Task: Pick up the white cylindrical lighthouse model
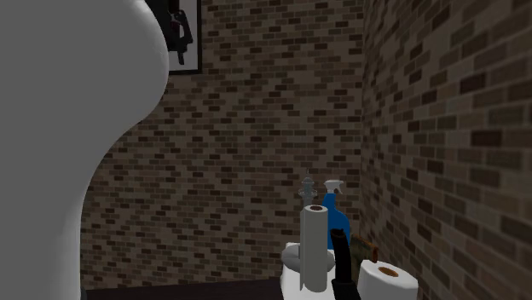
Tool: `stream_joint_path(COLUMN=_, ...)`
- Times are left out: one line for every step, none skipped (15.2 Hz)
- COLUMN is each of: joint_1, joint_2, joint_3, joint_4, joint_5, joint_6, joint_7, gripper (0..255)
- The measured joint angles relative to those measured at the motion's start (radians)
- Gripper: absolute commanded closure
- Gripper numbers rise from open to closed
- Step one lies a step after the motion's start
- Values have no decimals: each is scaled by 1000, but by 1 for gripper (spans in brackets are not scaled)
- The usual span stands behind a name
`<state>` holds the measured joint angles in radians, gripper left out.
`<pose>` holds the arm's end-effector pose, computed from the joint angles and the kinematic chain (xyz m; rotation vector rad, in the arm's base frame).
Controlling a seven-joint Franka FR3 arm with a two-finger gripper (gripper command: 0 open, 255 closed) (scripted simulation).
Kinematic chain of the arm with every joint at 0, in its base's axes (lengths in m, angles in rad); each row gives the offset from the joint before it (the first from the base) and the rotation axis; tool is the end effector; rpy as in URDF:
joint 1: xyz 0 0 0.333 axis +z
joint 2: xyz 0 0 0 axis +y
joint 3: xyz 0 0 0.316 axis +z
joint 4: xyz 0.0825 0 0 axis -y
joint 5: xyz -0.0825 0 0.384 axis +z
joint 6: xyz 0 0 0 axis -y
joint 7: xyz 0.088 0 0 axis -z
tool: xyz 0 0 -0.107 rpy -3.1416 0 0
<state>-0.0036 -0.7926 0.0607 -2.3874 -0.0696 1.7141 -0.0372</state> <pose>0.3187 0.0171 0.5911 3.0212 0.1280 0.1793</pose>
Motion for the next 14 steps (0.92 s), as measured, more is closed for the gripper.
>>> stream_joint_path(joint_1=0, joint_2=0, joint_3=0, joint_4=0, joint_5=0, joint_6=0, joint_7=0, gripper=0)
stream_joint_path(joint_1=-5, joint_2=10, joint_3=-3, joint_4=-4, joint_5=-2, joint_6=14, joint_7=4, gripper=0)
stream_joint_path(joint_1=-14, joint_2=23, joint_3=-11, joint_4=-7, joint_5=-7, joint_6=32, joint_7=7, gripper=0)
stream_joint_path(joint_1=-26, joint_2=43, joint_3=-22, joint_4=-13, joint_5=-13, joint_6=59, joint_7=9, gripper=0)
stream_joint_path(joint_1=-35, joint_2=58, joint_3=-28, joint_4=-27, joint_5=-16, joint_6=89, joint_7=18, gripper=0)
stream_joint_path(joint_1=-47, joint_2=76, joint_3=-39, joint_4=-37, joint_5=-22, joint_6=118, joint_7=22, gripper=0)
stream_joint_path(joint_1=-57, joint_2=96, joint_3=-47, joint_4=-40, joint_5=-27, joint_6=144, joint_7=28, gripper=0)
stream_joint_path(joint_1=-69, joint_2=117, joint_3=-56, joint_4=-48, joint_5=-31, joint_6=174, joint_7=34, gripper=0)
stream_joint_path(joint_1=-79, joint_2=145, joint_3=-65, joint_4=-48, joint_5=-36, joint_6=205, joint_7=41, gripper=0)
stream_joint_path(joint_1=-90, joint_2=170, joint_3=-74, joint_4=-51, joint_5=-40, joint_6=234, joint_7=48, gripper=0)
stream_joint_path(joint_1=-99, joint_2=190, joint_3=-79, joint_4=-57, joint_5=-42, joint_6=262, joint_7=58, gripper=0)
stream_joint_path(joint_1=-111, joint_2=221, joint_3=-92, joint_4=-52, joint_5=-47, joint_6=291, joint_7=60, gripper=0)
stream_joint_path(joint_1=-119, joint_2=248, joint_3=-97, joint_4=-54, joint_5=-49, joint_6=321, joint_7=72, gripper=0)
stream_joint_path(joint_1=-130, joint_2=279, joint_3=-107, joint_4=-48, joint_5=-52, joint_6=348, joint_7=77, gripper=0)
